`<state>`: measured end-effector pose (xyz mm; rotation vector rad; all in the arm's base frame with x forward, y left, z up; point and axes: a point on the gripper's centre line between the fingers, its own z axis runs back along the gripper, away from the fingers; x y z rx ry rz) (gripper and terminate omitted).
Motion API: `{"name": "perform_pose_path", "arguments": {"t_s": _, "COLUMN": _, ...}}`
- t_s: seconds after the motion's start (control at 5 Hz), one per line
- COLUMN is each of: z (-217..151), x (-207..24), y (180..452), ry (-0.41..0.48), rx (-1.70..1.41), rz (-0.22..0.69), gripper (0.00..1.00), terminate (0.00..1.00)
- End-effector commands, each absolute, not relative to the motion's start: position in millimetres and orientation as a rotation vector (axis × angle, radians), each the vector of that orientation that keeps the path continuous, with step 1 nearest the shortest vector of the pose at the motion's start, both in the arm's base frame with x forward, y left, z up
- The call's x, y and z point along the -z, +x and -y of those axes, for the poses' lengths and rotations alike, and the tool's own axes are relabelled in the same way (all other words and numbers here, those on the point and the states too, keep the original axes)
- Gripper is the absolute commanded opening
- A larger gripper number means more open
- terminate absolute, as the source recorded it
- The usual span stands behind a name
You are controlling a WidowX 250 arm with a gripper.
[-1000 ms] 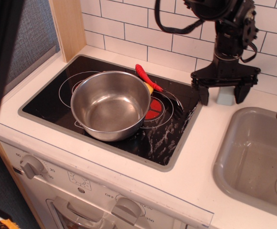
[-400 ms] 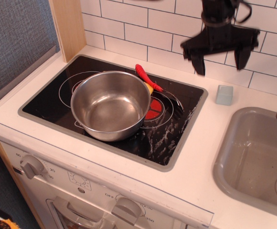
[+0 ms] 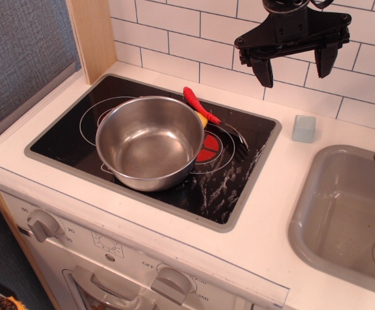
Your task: Place the cube on the top right just off the stove area.
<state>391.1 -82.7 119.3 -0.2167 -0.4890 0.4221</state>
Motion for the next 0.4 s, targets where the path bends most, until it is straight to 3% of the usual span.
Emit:
{"name": "perform_pose_path", "arguments": {"t_s": 0.0, "z": 78.6, "x": -140.3, "y": 381.9, "ry": -0.234, "rx": -0.416, "rz": 0.543, "gripper": 1.0, "terminate": 0.0}}
{"name": "perform_pose_path", "arguments": {"t_s": 0.2, "z": 78.6, "x": -140.3, "y": 381.9, "ry": -0.234, "rx": -0.416, "rz": 0.543, "gripper": 1.0, "terminate": 1.0}}
